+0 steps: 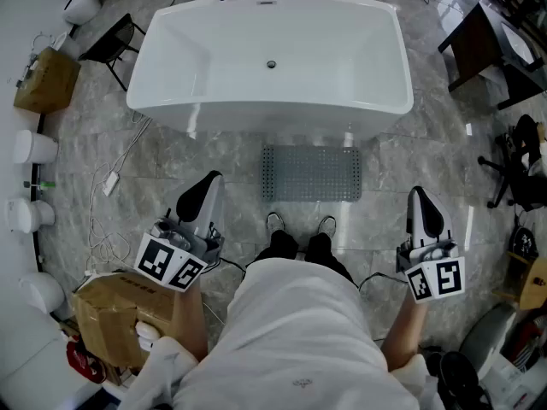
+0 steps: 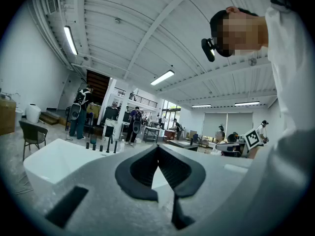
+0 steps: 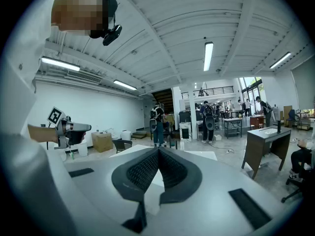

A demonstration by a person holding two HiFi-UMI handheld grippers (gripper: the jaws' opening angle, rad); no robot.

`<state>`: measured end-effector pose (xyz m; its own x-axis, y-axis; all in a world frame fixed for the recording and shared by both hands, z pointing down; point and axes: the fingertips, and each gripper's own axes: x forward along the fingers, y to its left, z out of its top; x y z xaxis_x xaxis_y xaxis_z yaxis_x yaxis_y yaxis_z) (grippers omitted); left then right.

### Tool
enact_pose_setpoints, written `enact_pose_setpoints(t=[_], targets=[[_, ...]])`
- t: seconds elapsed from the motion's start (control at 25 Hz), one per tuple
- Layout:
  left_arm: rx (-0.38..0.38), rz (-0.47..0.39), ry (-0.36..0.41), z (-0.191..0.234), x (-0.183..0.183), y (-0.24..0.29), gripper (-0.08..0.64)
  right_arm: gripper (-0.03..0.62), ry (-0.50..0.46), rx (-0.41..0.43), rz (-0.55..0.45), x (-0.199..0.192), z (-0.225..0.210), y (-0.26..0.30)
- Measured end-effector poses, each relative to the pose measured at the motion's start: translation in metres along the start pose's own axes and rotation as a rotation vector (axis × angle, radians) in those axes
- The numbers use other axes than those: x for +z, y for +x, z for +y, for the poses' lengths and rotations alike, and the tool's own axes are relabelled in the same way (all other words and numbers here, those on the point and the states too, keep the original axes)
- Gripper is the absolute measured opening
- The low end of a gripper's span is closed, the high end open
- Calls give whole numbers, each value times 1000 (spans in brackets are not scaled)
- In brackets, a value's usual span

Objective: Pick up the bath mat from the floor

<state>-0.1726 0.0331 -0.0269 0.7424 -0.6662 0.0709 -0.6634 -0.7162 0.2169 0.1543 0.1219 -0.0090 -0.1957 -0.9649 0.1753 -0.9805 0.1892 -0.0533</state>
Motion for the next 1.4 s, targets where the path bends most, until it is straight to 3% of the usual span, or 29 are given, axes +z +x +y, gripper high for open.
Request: enact_pose_setpoints(t=[0.84, 1.12, 1.4], targets=[[55, 15, -5, 12, -20, -9, 12, 8, -9, 18, 11, -15, 0, -1], [49, 45, -24, 26, -40, -7, 12, 8, -16, 27, 83, -41, 10, 13], [-3, 114, -51, 56, -71, 9, 12, 8, 23, -1, 169, -76, 18, 37]])
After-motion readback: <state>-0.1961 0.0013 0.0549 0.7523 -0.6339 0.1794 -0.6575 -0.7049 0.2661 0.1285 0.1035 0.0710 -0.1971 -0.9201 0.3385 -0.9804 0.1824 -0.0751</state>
